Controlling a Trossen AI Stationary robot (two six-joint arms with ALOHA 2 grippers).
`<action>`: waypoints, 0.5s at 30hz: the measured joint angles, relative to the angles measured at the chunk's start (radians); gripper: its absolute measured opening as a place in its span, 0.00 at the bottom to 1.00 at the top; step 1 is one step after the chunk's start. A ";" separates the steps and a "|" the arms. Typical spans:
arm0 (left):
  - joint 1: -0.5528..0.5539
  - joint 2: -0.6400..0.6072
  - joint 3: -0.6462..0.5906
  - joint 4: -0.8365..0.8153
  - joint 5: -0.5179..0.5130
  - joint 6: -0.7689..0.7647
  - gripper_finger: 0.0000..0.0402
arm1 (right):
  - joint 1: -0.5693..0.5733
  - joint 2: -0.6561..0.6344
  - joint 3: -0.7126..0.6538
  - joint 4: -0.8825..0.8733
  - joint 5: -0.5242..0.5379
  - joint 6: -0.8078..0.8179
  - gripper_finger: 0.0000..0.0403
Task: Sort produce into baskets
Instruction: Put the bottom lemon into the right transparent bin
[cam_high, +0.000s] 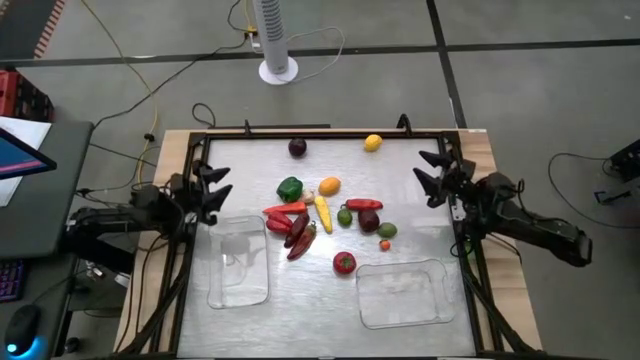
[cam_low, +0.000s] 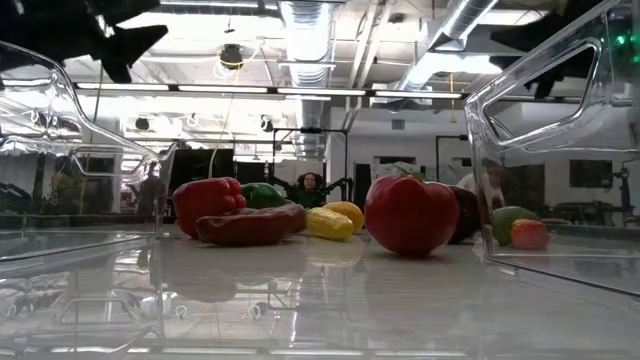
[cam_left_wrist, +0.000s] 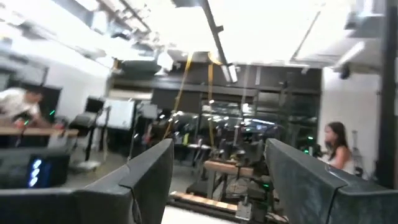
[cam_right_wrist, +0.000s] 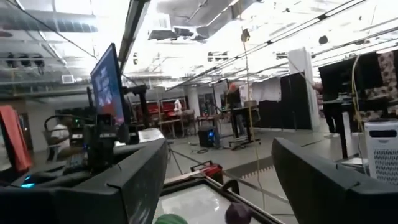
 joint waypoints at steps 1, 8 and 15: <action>0.000 0.028 0.022 -0.007 -0.015 -0.012 0.60 | 0.000 0.031 0.019 0.000 -0.001 0.000 0.79; 0.000 0.282 0.219 -0.058 -0.077 0.001 0.60 | 0.019 0.260 0.182 -0.002 -0.004 0.015 0.79; 0.000 0.515 0.391 -0.087 -0.057 0.028 0.60 | 0.132 0.434 0.308 0.001 -0.003 0.026 0.79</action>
